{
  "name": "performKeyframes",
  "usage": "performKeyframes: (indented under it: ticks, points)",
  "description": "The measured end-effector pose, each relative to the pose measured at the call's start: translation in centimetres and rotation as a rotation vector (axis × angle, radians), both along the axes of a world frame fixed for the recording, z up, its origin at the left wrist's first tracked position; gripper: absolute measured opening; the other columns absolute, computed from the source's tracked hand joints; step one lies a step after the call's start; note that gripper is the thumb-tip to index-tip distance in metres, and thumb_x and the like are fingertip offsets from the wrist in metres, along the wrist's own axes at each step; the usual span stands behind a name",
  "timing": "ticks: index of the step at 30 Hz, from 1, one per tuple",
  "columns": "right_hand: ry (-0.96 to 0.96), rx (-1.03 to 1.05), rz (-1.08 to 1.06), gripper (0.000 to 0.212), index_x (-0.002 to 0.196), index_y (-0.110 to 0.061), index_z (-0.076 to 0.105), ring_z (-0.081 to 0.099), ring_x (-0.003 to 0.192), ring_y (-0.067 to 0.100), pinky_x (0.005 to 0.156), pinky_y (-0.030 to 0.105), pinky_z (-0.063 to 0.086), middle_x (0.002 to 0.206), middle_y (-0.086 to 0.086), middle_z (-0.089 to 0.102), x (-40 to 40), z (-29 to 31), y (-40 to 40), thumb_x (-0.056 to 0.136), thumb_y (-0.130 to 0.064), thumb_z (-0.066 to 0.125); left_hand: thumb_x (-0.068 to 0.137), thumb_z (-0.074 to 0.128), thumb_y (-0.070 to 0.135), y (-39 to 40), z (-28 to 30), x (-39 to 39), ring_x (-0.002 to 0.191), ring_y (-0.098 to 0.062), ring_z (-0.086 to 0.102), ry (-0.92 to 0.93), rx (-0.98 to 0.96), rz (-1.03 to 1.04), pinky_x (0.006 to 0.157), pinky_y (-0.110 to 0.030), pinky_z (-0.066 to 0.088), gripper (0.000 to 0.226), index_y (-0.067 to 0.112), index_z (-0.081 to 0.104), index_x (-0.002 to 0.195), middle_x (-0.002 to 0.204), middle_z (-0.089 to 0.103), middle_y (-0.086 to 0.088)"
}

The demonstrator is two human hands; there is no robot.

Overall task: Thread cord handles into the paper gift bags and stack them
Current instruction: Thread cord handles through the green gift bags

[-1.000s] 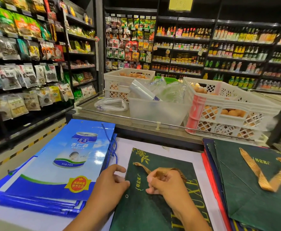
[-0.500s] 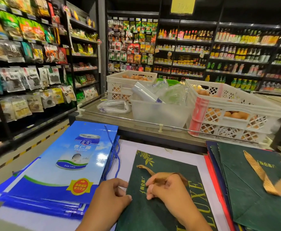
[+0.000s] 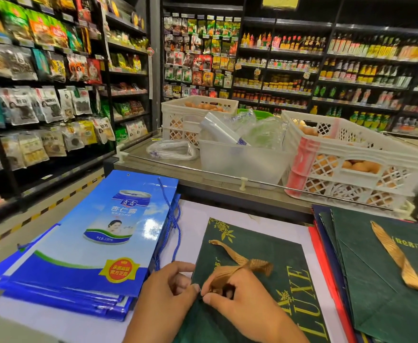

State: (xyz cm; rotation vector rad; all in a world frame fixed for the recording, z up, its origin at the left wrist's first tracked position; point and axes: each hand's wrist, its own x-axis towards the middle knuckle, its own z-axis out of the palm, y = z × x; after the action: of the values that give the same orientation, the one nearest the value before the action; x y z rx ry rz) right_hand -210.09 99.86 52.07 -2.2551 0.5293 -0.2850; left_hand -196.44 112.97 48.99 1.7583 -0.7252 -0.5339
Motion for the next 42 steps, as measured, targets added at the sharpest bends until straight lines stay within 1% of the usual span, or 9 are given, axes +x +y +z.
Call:
performKeyframes:
  ticks: [6, 12, 17, 24, 27, 30, 33, 37, 42]
  points:
    - [0.019, -0.021, 0.01, 0.01, 0.098, -0.031, 0.077, 0.068, 0.091, 0.009, 0.086, 0.033, 0.058, 0.095, -0.014, 0.071, 0.2, -0.2, 0.1, 0.091, -0.039, 0.074, 0.085, 0.08, 0.006, -0.1, -0.5, 0.1, 0.073, -0.017, 0.071, 0.008, -0.012, 0.01, 0.068, -0.022, 0.056, 0.033, 0.032, 0.073, 0.104, 0.075, 0.074, -0.002]
    - [-0.032, -0.086, -0.051, 0.012, 0.097, -0.033, 0.075, 0.062, 0.084, 0.016, 0.074, 0.033, 0.054, 0.091, -0.004, 0.069, 0.2, -0.5, 0.2, 0.093, -0.042, 0.068, 0.084, 0.081, 0.005, -0.1, -0.8, 0.4, 0.07, -0.019, 0.069, 0.024, -0.042, 0.002, 0.071, -0.029, 0.06, 0.033, 0.03, 0.075, 0.104, 0.073, 0.073, -0.004]
    - [-0.035, -0.098, -0.094, 0.012, 0.095, -0.031, 0.074, 0.063, 0.086, 0.009, 0.078, 0.027, 0.055, 0.092, -0.01, 0.068, 0.3, -0.4, 0.2, 0.094, -0.04, 0.067, 0.084, 0.081, 0.007, 0.0, -1.0, 0.4, 0.077, -0.025, 0.071, 0.01, -0.044, 0.014, 0.073, -0.028, 0.06, 0.033, 0.032, 0.075, 0.103, 0.076, 0.071, -0.004]
    - [-0.019, -0.138, -0.073, 0.013, 0.095, -0.03, 0.074, 0.058, 0.078, 0.008, 0.069, 0.023, 0.049, 0.086, -0.009, 0.065, 0.4, -0.4, 0.3, 0.095, -0.041, 0.066, 0.089, 0.074, 0.008, 0.0, -1.0, 0.4, 0.087, -0.016, 0.072, -0.025, -0.02, 0.022, 0.081, -0.027, 0.058, 0.035, 0.041, 0.077, 0.101, 0.084, 0.075, 0.004]
    - [-0.01, -0.157, -0.075, 0.014, 0.095, -0.03, 0.073, 0.054, 0.075, 0.003, 0.067, 0.021, 0.046, 0.082, -0.009, 0.062, 0.4, -0.5, 0.4, 0.096, -0.041, 0.064, 0.097, 0.065, 0.009, 0.2, -1.0, 0.5, 0.093, -0.014, 0.073, 0.015, -0.021, 0.022, 0.087, -0.035, 0.06, 0.039, 0.045, 0.079, 0.099, 0.092, 0.079, 0.008]
    - [-0.029, -0.151, -0.098, 0.011, 0.096, -0.033, 0.072, 0.056, 0.077, 0.005, 0.069, 0.023, 0.051, 0.086, -0.009, 0.062, 0.4, -0.4, 0.5, 0.095, -0.04, 0.064, 0.101, 0.054, -0.001, 0.4, -0.5, 0.4, 0.09, -0.02, 0.075, 0.071, -0.05, -0.008, 0.085, -0.042, 0.06, 0.044, 0.036, 0.08, 0.103, 0.094, 0.08, 0.002]
    - [-0.09, -0.11, -0.132, 0.006, 0.096, -0.04, 0.071, 0.061, 0.081, 0.012, 0.072, 0.029, 0.057, 0.09, -0.009, 0.065, 0.2, -0.6, 0.4, 0.091, -0.04, 0.067, 0.096, 0.046, -0.018, 0.6, 0.3, 0.1, 0.084, -0.026, 0.075, 0.118, -0.119, -0.027, 0.076, -0.035, 0.058, 0.052, 0.021, 0.078, 0.105, 0.091, 0.08, -0.005]
    - [-0.158, -0.093, -0.127, 0.005, 0.093, -0.038, 0.073, 0.064, 0.088, 0.007, 0.079, 0.023, 0.055, 0.094, -0.016, 0.067, -0.1, -0.6, 0.1, 0.089, -0.036, 0.072, 0.091, 0.058, -0.02, 0.8, 0.7, 0.1, 0.09, -0.022, 0.076, 0.118, -0.152, -0.053, 0.09, -0.038, 0.059, 0.044, 0.016, 0.078, 0.105, 0.088, 0.08, -0.007]
    - [-0.146, -0.159, -0.052, 0.009, 0.09, -0.04, 0.073, 0.064, 0.095, 0.003, 0.083, 0.017, 0.052, 0.096, -0.02, 0.066, -0.2, 0.0, 0.0, 0.088, -0.031, 0.073, 0.085, 0.077, -0.006, 1.1, 1.4, 0.0, 0.089, -0.021, 0.077, 0.165, -0.136, -0.086, 0.087, -0.04, 0.063, 0.029, 0.018, 0.08, 0.101, 0.084, 0.08, -0.007]
